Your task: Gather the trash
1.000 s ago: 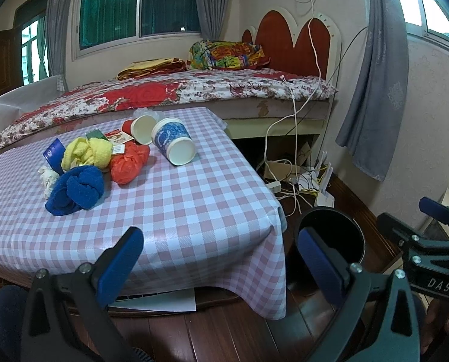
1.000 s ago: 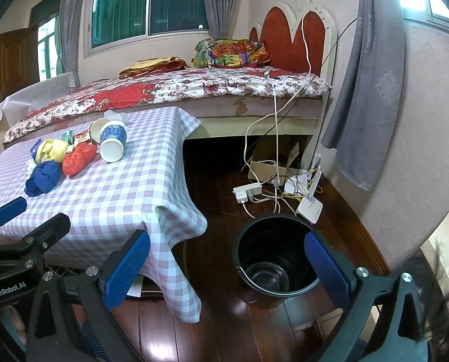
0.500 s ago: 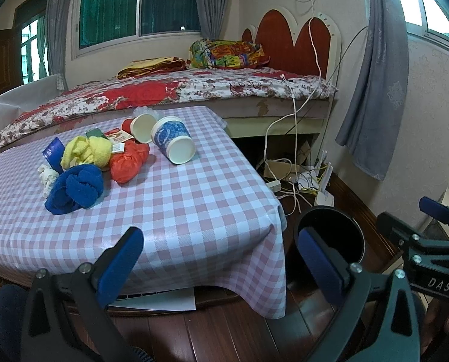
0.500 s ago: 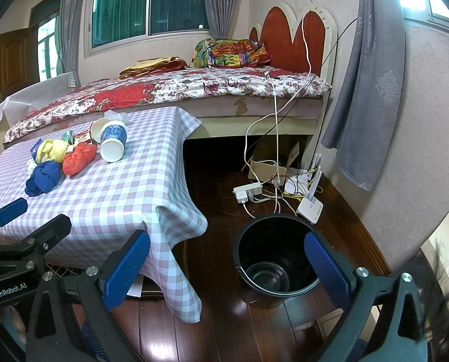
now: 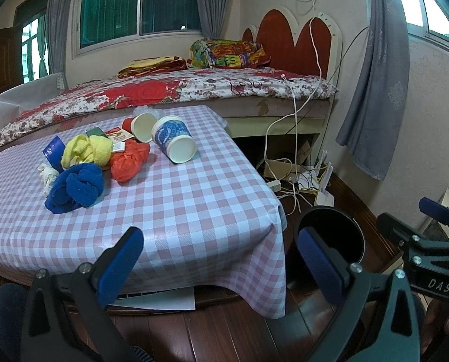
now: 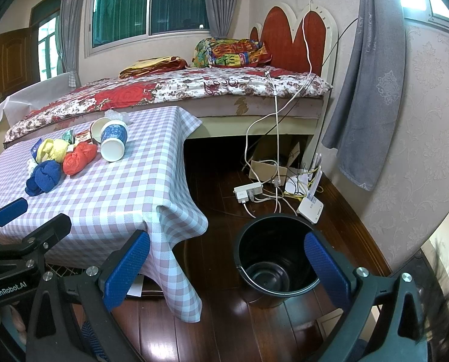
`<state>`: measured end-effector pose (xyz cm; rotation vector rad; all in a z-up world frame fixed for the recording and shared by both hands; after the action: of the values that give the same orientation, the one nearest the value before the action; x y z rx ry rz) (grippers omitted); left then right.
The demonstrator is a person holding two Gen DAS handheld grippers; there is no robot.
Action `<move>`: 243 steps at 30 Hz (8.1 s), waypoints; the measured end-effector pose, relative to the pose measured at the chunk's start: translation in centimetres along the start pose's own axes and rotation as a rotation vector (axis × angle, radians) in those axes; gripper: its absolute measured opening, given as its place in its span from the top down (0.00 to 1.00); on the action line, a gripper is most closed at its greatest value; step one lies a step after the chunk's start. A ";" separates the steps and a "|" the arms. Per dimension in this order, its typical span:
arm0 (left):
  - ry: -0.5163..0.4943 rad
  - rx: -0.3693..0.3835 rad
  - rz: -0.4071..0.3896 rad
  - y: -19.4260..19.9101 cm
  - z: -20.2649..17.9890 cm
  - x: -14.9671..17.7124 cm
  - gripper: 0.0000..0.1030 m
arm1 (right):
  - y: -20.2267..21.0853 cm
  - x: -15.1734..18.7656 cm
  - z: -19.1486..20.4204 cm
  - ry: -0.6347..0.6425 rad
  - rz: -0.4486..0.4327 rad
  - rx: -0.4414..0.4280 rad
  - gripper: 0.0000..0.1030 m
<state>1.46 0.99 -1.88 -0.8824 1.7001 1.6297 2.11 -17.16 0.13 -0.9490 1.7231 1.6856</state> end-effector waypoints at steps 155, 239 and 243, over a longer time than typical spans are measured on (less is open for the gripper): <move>-0.163 0.400 0.030 -11.7 -5.4 -10.0 0.85 | -12.8 -6.7 -7.9 -0.023 0.100 -0.080 0.45; 0.168 -0.202 -0.025 -3.8 17.5 -4.1 0.04 | -11.6 -8.6 13.0 0.311 0.093 -0.330 0.00; 0.206 -0.233 -0.019 -3.7 19.8 -3.3 0.04 | -12.1 -9.0 15.8 0.304 0.105 -0.378 0.00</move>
<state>6.07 20.89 -2.38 -1.2119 1.6503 1.8016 15.66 -0.12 -1.15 -1.3657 1.6941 2.0709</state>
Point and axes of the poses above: each gripper's, at about its wrist camera, not at the fingertips, and y roughly against the way its jaws point, z to its left, x to its underside, the point moved 2 cm from there along -y, roughly the way its jaws point, and after that the axes turned 1 degree about x, right-handed, at the moved point
